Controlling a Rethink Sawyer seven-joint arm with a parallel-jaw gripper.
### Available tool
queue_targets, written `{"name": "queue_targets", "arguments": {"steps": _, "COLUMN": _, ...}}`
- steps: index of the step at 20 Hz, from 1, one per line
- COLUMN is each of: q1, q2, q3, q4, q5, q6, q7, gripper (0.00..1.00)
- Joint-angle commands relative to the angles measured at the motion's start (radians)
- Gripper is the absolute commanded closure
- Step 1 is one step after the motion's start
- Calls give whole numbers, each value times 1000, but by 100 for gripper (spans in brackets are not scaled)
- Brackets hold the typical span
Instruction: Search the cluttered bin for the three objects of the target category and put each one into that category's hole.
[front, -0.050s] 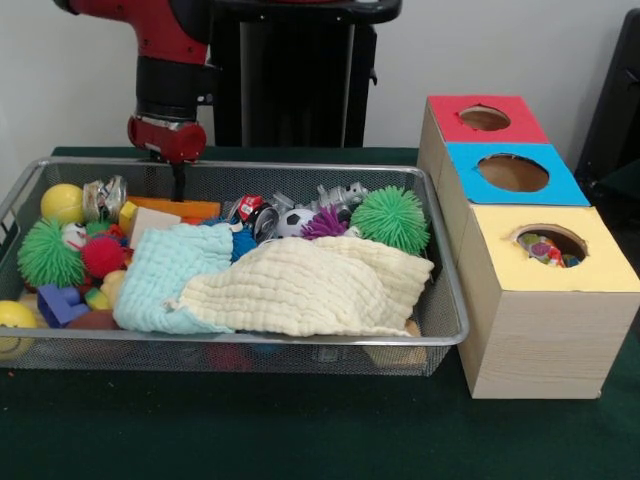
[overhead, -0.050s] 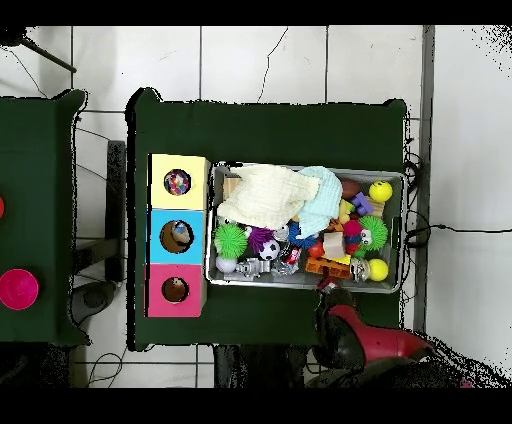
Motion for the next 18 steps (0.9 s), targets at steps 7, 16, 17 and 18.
{"name": "queue_targets", "arguments": {"steps": 7, "q1": 102, "q2": 474, "q3": 99, "q4": -384, "q5": 180, "q6": 112, "q7": 63, "gripper": 0}}
{"name": "queue_targets", "arguments": {"steps": 16, "q1": 150, "q2": 241, "q3": 125, "q4": -287, "q5": 10, "q6": 352, "q7": -96, "gripper": 0}}
{"name": "queue_targets", "arguments": {"steps": 17, "q1": 131, "q2": 226, "q3": 147, "q4": -275, "q5": 6, "q6": 383, "q7": -97, "gripper": 0}}
{"name": "queue_targets", "arguments": {"steps": 18, "q1": 124, "q2": 218, "q3": 155, "q4": -270, "q5": 2, "q6": 390, "q7": -92, "gripper": 0}}
